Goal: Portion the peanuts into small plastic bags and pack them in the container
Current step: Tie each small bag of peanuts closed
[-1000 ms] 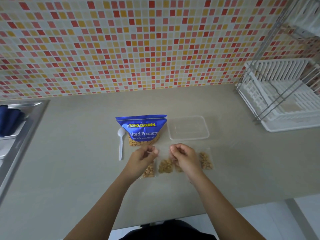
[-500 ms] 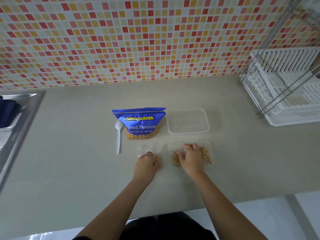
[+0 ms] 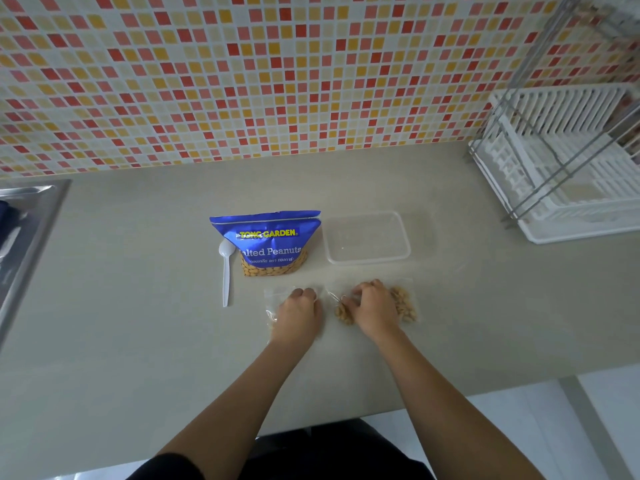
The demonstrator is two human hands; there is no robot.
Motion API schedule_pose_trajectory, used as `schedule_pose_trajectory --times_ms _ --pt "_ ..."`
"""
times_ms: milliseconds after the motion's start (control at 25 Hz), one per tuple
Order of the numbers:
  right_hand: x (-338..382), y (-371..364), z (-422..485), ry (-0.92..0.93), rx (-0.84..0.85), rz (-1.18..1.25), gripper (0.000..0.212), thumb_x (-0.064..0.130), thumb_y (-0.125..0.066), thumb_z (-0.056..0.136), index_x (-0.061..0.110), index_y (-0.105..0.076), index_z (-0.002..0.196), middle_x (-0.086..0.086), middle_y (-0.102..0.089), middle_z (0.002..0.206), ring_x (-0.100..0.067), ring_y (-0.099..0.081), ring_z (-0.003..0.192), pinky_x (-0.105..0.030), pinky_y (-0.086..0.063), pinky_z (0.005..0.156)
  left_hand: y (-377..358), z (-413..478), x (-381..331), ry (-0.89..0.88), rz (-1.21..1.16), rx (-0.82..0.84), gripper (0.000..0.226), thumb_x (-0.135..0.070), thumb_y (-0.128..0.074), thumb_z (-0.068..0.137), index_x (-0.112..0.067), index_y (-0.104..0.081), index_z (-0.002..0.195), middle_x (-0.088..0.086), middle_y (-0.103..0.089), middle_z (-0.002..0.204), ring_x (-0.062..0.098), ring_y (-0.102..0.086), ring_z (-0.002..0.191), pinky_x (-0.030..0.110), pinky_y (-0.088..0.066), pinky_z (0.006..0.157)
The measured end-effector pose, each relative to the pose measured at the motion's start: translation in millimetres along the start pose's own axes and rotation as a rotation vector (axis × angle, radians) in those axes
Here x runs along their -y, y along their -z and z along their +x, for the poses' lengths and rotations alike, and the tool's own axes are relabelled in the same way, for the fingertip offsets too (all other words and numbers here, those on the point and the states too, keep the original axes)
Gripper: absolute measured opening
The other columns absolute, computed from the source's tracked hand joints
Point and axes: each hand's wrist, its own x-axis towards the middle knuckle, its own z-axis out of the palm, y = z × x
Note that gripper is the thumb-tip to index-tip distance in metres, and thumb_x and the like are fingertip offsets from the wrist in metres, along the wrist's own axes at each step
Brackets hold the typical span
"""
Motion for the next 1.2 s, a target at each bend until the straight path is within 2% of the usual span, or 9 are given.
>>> schedule_pose_trajectory --times_ms 240,360,440,520,640,680,840,1000,1200 --pt "1.2 -1.3 -7.3 0.046 -0.057 -0.009 0.014 0.02 -0.059 0.085 0.012 -0.069 0.091 -0.011 -0.062 0.101 -0.029 -0.059 0.096 -0.035 -0.047 0.081 -8.8 6.5 -17.1 0.038 -0.074 0.019 0.036 -0.031 -0.045 0.094 0.002 -0.06 0.093 0.022 -0.064 0.097 0.038 -0.06 0.092 0.039 -0.044 0.075" --pt "-0.3 -1.0 -17.4 0.093 -0.164 0.121 0.015 0.021 -0.063 0.084 0.008 -0.067 0.088 -0.011 -0.061 0.097 -0.026 -0.059 0.089 -0.032 -0.044 0.079 -1.6 6.0 -21.8 0.196 -0.432 -0.046 0.037 -0.036 -0.055 0.089 -0.005 -0.062 0.109 0.013 -0.069 0.1 0.029 -0.062 0.098 0.033 -0.046 0.083" --pt "-1.5 0.2 -23.9 0.136 -0.215 0.255 0.011 0.018 -0.068 0.08 0.008 -0.067 0.083 -0.009 -0.061 0.093 -0.022 -0.058 0.086 -0.023 -0.038 0.078 2.1 6.0 -18.9 0.217 -0.622 -0.027 0.025 -0.031 -0.06 0.087 -0.012 -0.066 0.103 0.007 -0.071 0.094 0.024 -0.064 0.095 0.027 -0.045 0.081" --pt "1.4 4.1 -30.3 0.114 -0.2 0.47 0.009 0.015 -0.071 0.077 0.013 -0.063 0.081 -0.005 -0.065 0.088 -0.018 -0.06 0.085 -0.02 -0.04 0.078 8.1 4.9 -16.3 0.175 -0.777 -0.006 0.008 -0.022 -0.06 0.087 -0.017 -0.066 0.084 0.006 -0.07 0.082 0.024 -0.066 0.084 0.028 -0.048 0.077" --pt "11.9 13.6 -40.9 -0.071 -0.09 1.077 0.023 0.005 -0.066 0.082 0.018 -0.048 0.086 0.0 -0.065 0.081 -0.004 -0.063 0.071 -0.016 -0.048 0.068 20.4 -0.8 -14.5 0.129 -0.977 0.019 0.015 -0.013 -0.055 0.09 -0.015 -0.059 0.076 0.008 -0.069 0.074 0.022 -0.065 0.072 0.032 -0.053 0.07" --pt "14.6 15.9 -43.5 -0.097 -0.092 1.187 0.021 0.006 -0.063 0.084 0.019 -0.048 0.089 0.001 -0.065 0.078 -0.001 -0.063 0.067 -0.013 -0.048 0.065 25.9 -3.9 -13.6 0.117 -0.988 0.021 0.014 -0.013 -0.054 0.091 -0.013 -0.059 0.078 0.007 -0.069 0.073 0.021 -0.064 0.07 0.029 -0.053 0.066" --pt "24.7 20.6 -48.2 -0.042 -0.158 1.193 0.006 0.012 -0.062 0.086 0.017 -0.064 0.084 0.004 -0.068 0.072 -0.001 -0.064 0.067 -0.018 -0.049 0.068 41.3 -12.1 -12.8 0.092 -1.029 0.024 0.01 -0.012 -0.055 0.091 -0.011 -0.06 0.082 0.004 -0.065 0.075 0.014 -0.062 0.066 0.019 -0.052 0.057" --pt "36.5 23.7 -48.1 -0.049 -0.186 1.22 0.006 0.015 -0.062 0.086 0.019 -0.067 0.085 0.0 -0.068 0.074 -0.008 -0.062 0.065 -0.021 -0.049 0.063 57.4 -15.2 -16.8 0.036 -1.056 0.002 0.008 -0.013 -0.058 0.089 -0.017 -0.064 0.092 0.002 -0.064 0.085 0.01 -0.064 0.069 0.022 -0.054 0.059" --pt "45.8 26.2 -46.5 -0.03 -0.157 1.192 0.005 0.02 -0.065 0.085 0.023 -0.069 0.084 -0.001 -0.071 0.079 -0.019 -0.066 0.074 -0.037 -0.053 0.074 72.1 -11.7 -20.8 -0.072 -0.802 -0.008 0.016 -0.015 -0.061 0.086 -0.027 -0.061 0.075 -0.001 -0.064 0.072 0.016 -0.066 0.068 0.037 -0.056 0.065"
